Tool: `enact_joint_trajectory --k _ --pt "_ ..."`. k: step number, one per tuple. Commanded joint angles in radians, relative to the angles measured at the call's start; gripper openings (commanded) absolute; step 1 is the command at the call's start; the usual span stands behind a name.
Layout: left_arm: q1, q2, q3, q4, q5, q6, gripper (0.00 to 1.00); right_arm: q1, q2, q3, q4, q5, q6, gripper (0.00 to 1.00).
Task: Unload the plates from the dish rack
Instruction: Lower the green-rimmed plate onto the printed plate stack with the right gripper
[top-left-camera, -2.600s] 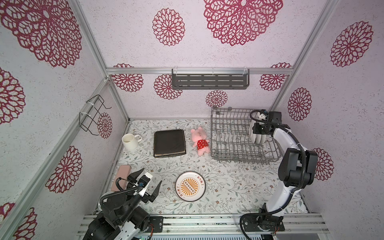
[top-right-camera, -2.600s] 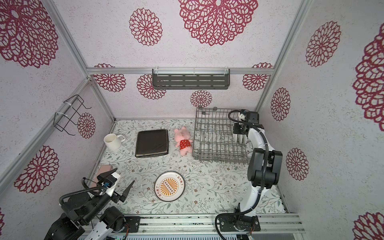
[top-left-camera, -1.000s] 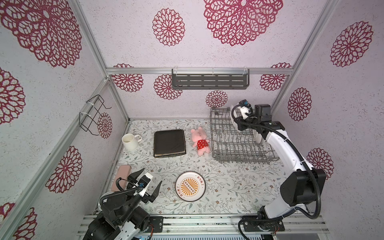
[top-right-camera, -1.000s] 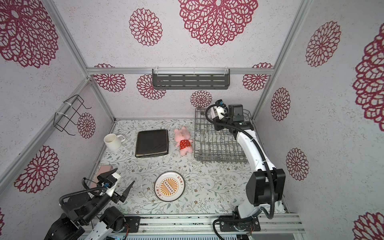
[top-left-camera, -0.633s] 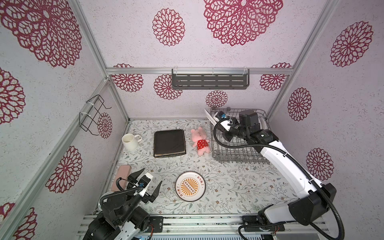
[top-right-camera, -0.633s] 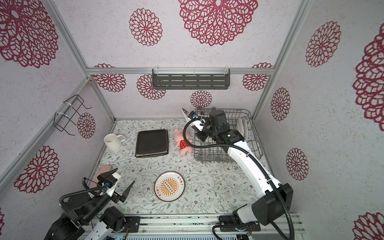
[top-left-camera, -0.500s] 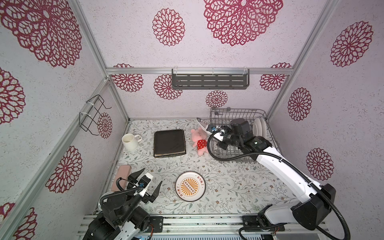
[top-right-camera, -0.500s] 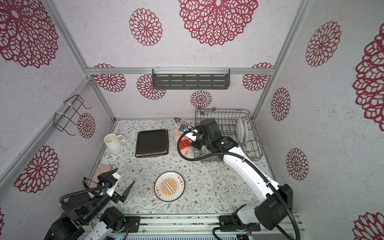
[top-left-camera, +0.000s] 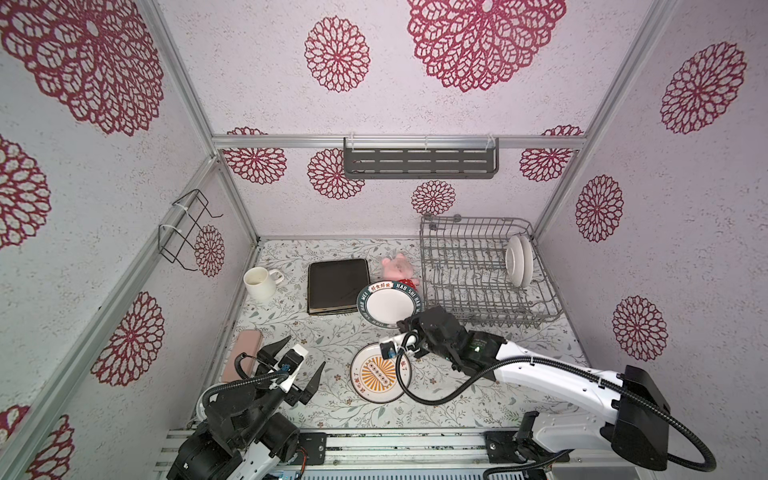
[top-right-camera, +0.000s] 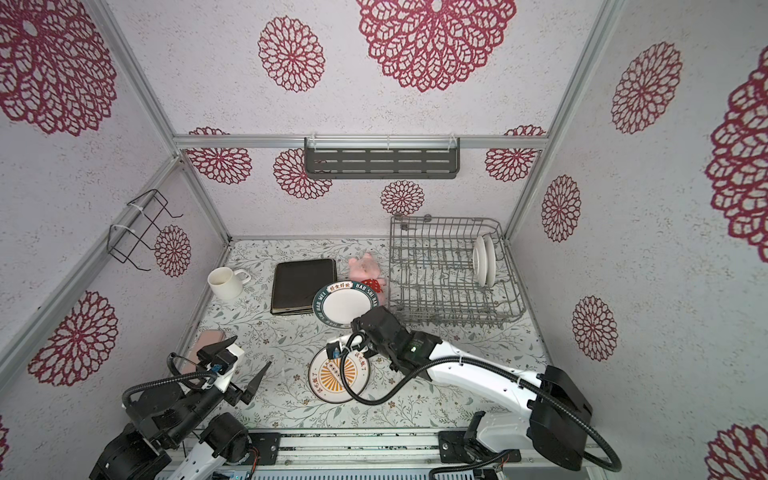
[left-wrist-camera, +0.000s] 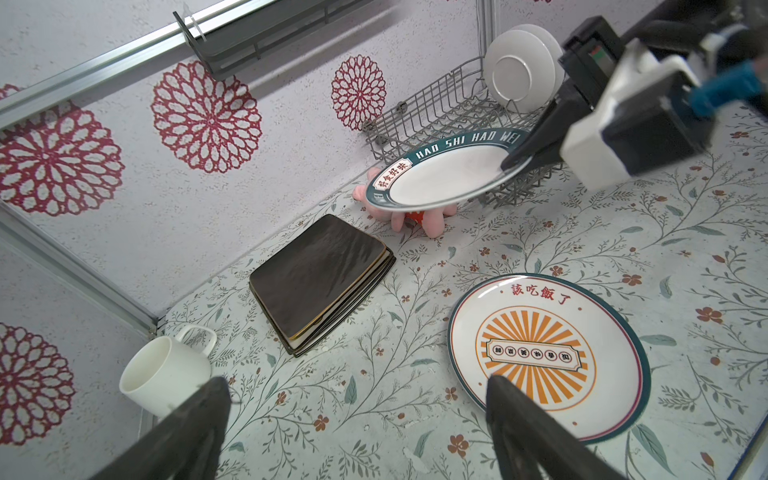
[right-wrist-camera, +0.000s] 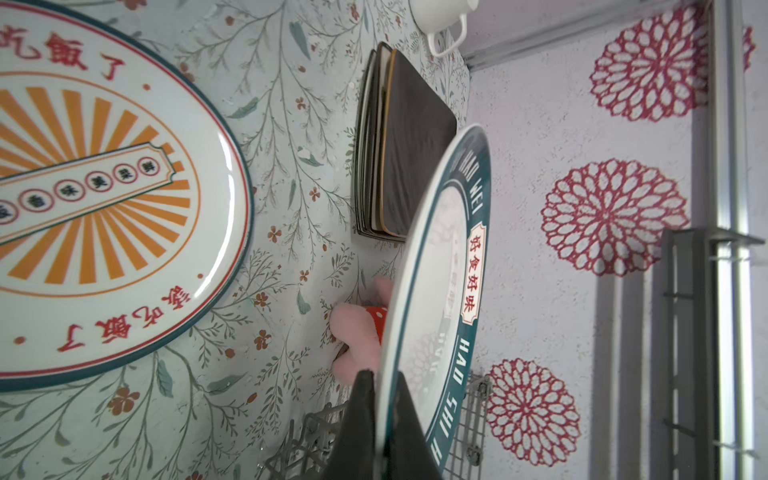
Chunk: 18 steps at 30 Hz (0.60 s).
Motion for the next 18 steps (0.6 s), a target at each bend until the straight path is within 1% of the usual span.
enact_joint_trajectory --k 1,4,6,11,18 --pt "-0.015 0.002 -0.004 0.017 -0.031 0.010 0.97 0.085 -0.046 -0.061 0.207 0.159 -0.097 0.00" --pt "-0.015 -0.029 -0.012 0.029 -0.039 0.010 0.97 0.145 -0.049 -0.123 0.270 0.221 -0.112 0.00" --pt "-0.015 -0.025 -0.010 0.028 -0.038 0.011 0.97 0.171 -0.050 -0.156 0.324 0.259 -0.121 0.00" --pt "-0.015 -0.018 -0.009 0.025 -0.031 0.011 0.97 0.213 -0.055 -0.215 0.391 0.331 -0.134 0.00" --pt "-0.015 -0.016 -0.009 0.025 -0.031 0.010 0.97 0.259 -0.043 -0.272 0.503 0.381 -0.111 0.00"
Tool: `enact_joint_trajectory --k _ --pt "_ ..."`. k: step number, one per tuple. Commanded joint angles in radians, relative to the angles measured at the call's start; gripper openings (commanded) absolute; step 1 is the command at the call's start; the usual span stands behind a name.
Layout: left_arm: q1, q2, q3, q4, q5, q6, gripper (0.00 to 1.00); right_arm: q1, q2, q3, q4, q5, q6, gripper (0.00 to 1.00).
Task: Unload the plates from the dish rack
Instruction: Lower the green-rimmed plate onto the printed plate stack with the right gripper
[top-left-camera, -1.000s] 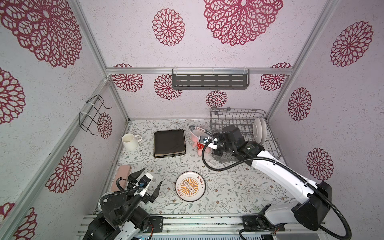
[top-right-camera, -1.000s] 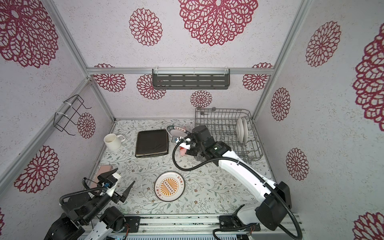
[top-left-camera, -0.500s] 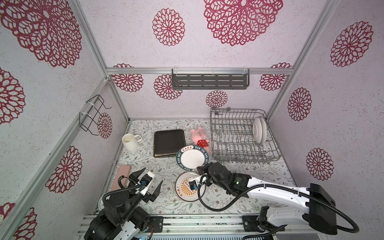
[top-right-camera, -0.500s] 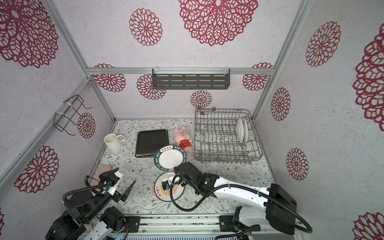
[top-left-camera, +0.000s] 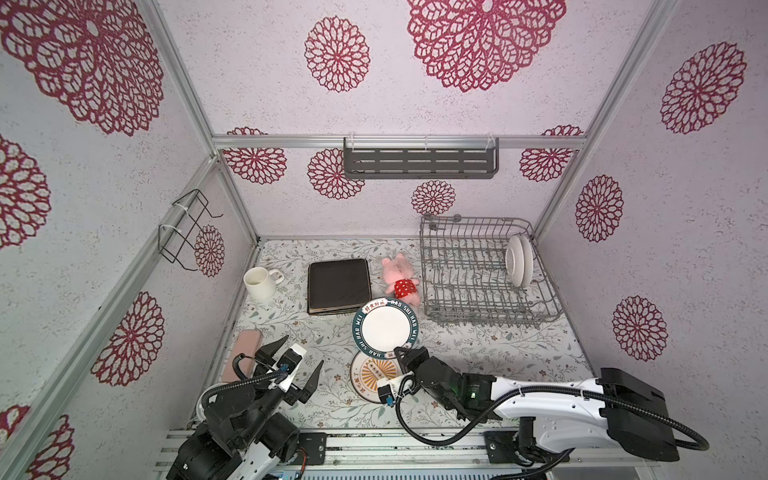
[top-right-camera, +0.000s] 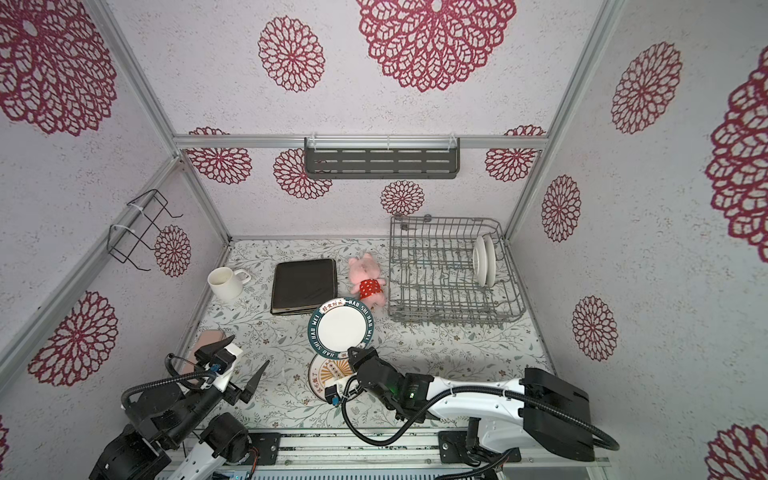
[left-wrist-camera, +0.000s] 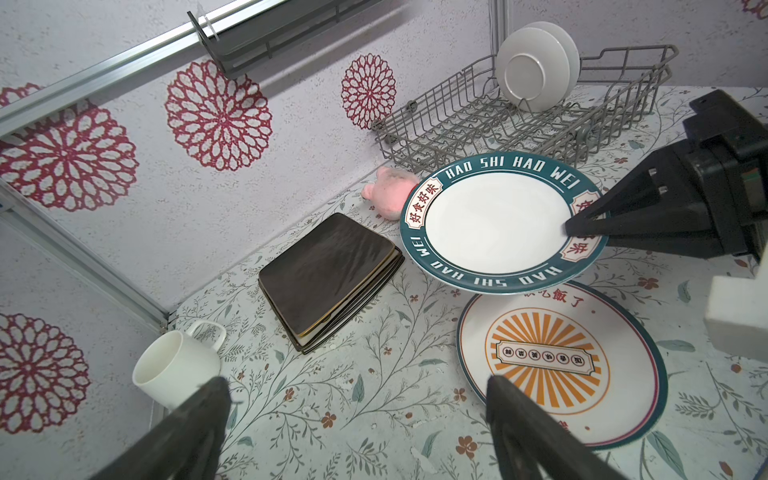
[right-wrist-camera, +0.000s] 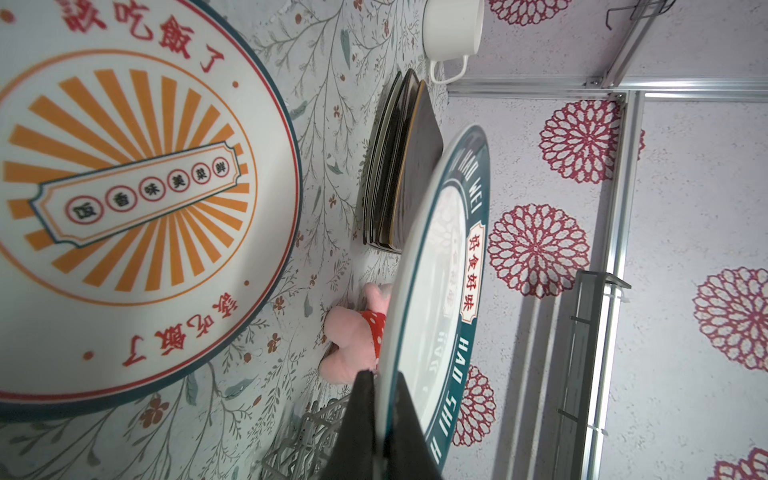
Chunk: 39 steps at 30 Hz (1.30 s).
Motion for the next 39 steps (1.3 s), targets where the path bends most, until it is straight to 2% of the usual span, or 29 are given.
enact_joint_trajectory --k 1,26,39 --pt "-0.015 0.002 -0.007 0.022 -0.005 0.010 0.97 0.027 -0.030 0.002 0.150 0.071 0.006 0.00" --pt "-0.014 0.005 -0.007 0.018 0.008 0.013 0.97 0.151 0.044 -0.066 0.226 0.132 0.109 0.00" --pt "-0.014 -0.001 -0.007 0.017 0.016 0.015 0.97 0.168 0.095 -0.114 0.293 0.130 0.159 0.00"
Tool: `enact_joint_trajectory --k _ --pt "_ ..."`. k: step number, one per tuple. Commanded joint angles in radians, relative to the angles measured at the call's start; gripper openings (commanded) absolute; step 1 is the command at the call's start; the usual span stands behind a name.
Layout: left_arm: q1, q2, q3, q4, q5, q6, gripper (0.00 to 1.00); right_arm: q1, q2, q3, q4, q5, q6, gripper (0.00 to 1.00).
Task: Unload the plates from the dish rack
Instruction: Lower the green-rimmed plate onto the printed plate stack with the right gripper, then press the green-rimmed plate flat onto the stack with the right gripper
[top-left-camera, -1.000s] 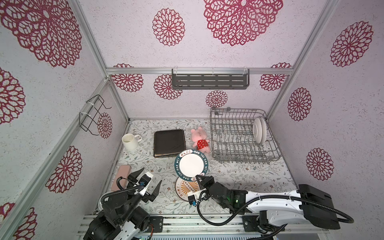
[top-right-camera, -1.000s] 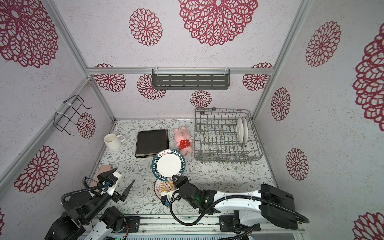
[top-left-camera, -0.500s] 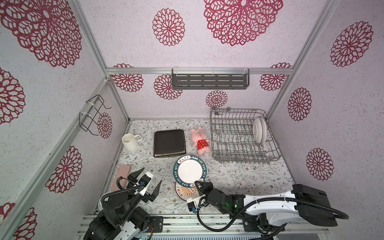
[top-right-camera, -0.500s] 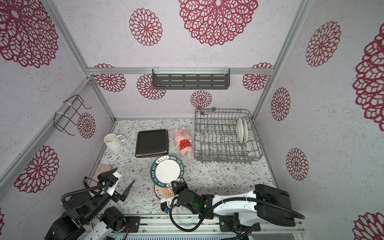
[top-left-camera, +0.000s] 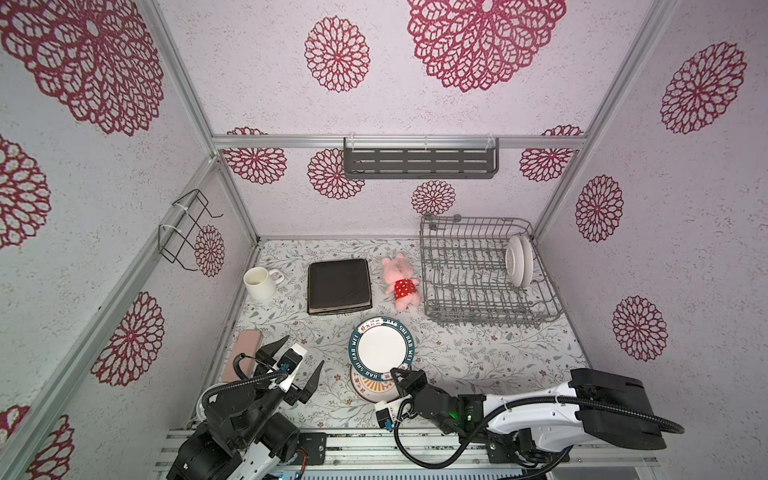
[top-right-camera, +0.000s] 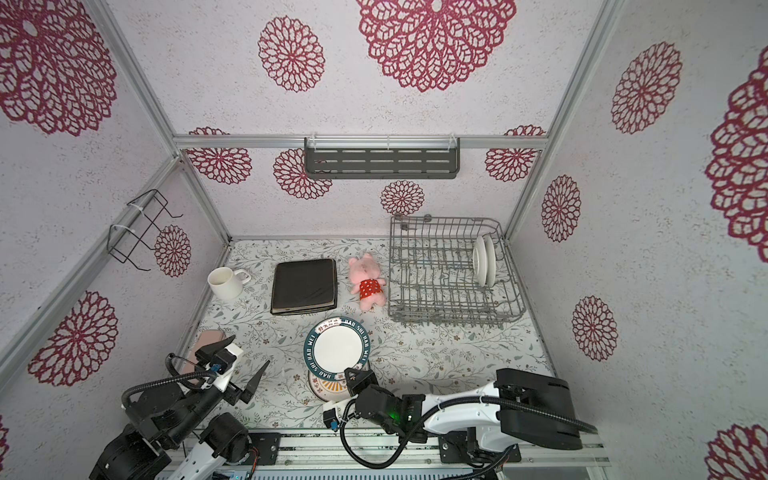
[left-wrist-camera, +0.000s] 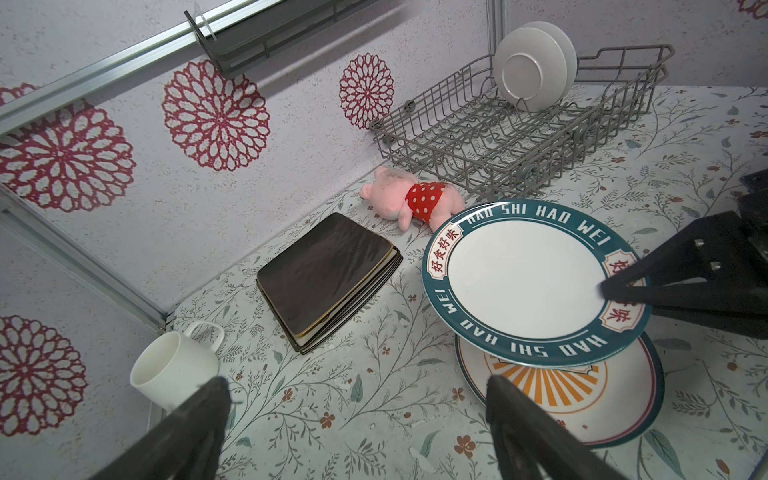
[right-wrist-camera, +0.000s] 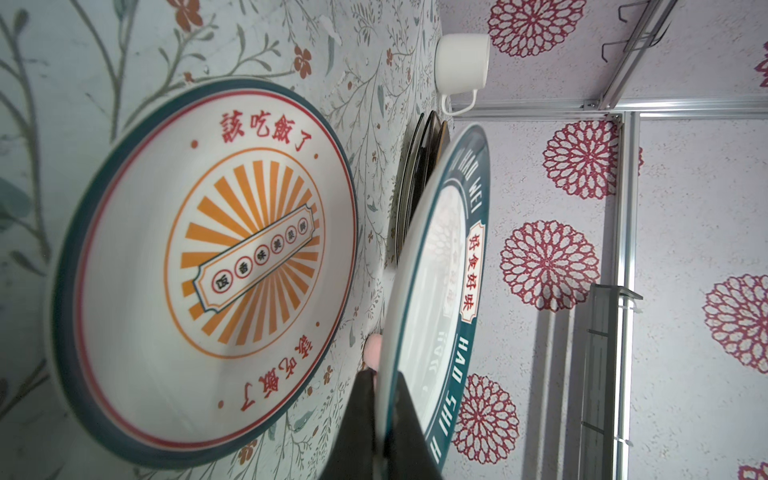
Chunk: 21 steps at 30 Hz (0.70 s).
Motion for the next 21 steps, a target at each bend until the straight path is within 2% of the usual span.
enact_joint_trajectory --k 1,21 --pt "-0.014 -0.003 -0.006 0.017 0.010 0.015 0.97 0.019 -0.002 0.008 0.091 0.038 0.051 0.00" --pt "-0.014 -0.015 -0.006 0.015 0.015 0.017 0.97 0.072 0.074 0.004 0.119 0.050 0.135 0.00"
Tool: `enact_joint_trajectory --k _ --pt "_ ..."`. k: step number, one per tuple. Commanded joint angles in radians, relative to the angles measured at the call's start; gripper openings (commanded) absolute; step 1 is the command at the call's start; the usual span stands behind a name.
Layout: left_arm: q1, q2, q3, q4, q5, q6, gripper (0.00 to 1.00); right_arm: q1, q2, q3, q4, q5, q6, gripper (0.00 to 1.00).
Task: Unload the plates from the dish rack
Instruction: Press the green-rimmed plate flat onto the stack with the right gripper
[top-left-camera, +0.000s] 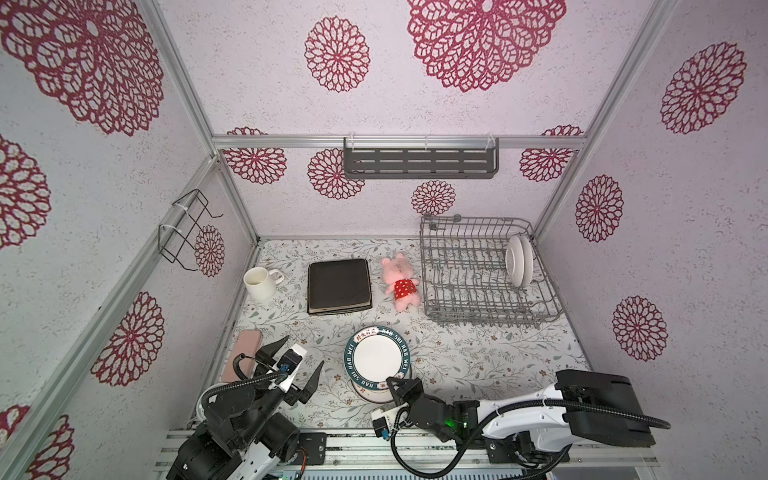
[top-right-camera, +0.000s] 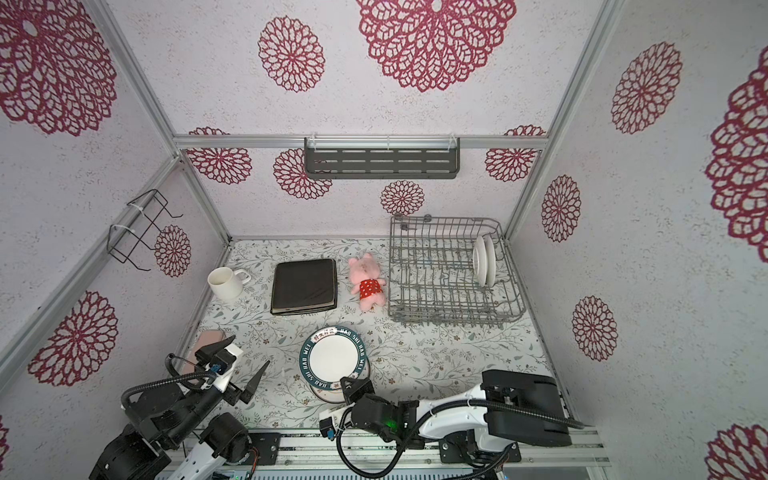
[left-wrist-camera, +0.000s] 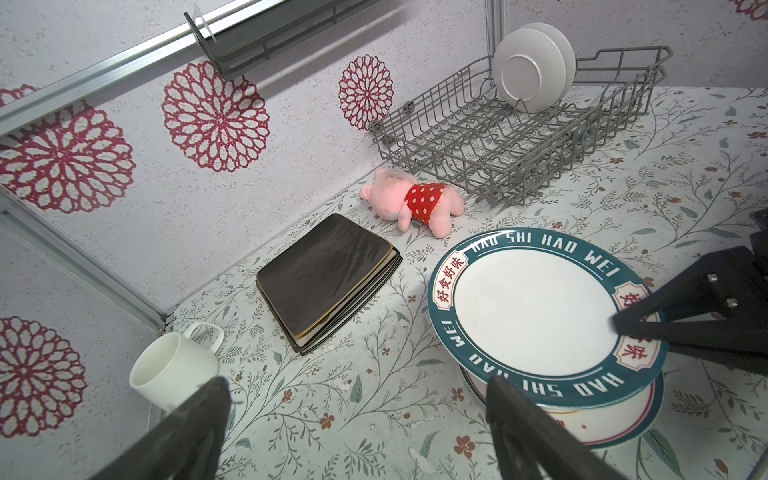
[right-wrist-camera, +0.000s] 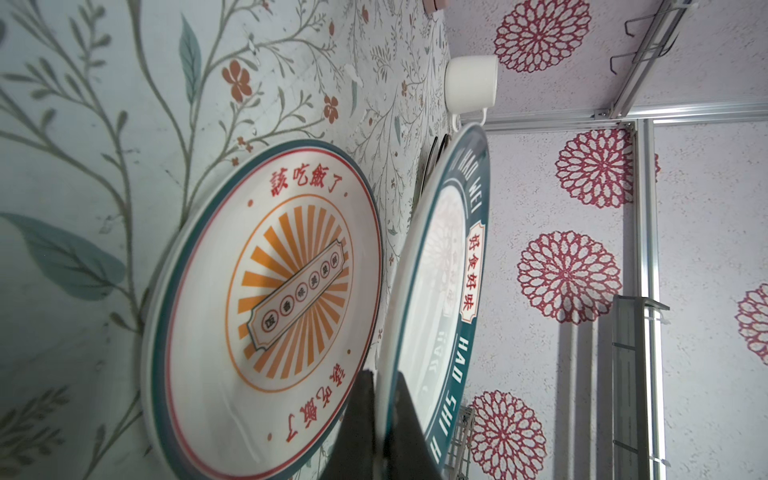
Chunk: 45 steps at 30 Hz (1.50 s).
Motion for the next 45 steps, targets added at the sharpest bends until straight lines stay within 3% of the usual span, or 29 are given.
enact_joint_trajectory --k 1,24,45 --pt "-0.014 -0.012 -0.006 0.016 0.012 0.016 0.97 0.016 0.009 0.004 0.073 0.045 0.054 0.00" --pt "-0.014 -0.015 -0.006 0.015 0.011 0.015 0.97 0.059 0.053 -0.001 0.017 0.058 0.175 0.05" --pt "-0.014 -0.011 -0.006 0.016 0.013 0.016 0.97 0.069 0.088 0.003 0.020 0.070 0.177 0.12"
